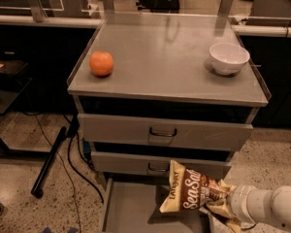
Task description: Pick brown chip bag from bottom drawer and place on counter
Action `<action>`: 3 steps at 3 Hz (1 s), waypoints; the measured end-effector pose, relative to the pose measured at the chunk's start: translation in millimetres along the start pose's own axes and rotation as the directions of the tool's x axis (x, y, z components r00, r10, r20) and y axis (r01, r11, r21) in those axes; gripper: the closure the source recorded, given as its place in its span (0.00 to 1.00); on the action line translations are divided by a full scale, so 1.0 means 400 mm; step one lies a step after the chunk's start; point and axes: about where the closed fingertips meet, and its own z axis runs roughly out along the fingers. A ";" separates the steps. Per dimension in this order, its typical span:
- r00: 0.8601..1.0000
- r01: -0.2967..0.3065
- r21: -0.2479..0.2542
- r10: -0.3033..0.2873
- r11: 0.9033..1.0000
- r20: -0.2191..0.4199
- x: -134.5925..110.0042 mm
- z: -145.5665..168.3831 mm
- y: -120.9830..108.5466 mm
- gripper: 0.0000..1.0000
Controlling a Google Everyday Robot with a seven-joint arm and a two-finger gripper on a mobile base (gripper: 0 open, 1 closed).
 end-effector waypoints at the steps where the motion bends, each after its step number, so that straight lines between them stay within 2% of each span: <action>1: 1.000 0.029 0.088 -0.028 0.996 -0.010 -0.074 -0.144 -0.021 1.00; 2: 0.997 0.069 0.161 -0.065 0.985 -0.029 -0.129 -0.266 -0.030 1.00; 3: 0.997 0.075 0.173 -0.070 0.982 -0.035 -0.134 -0.281 -0.034 1.00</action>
Offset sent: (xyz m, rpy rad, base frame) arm -0.0296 -0.0264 0.1820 -0.1883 -0.1973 -0.0707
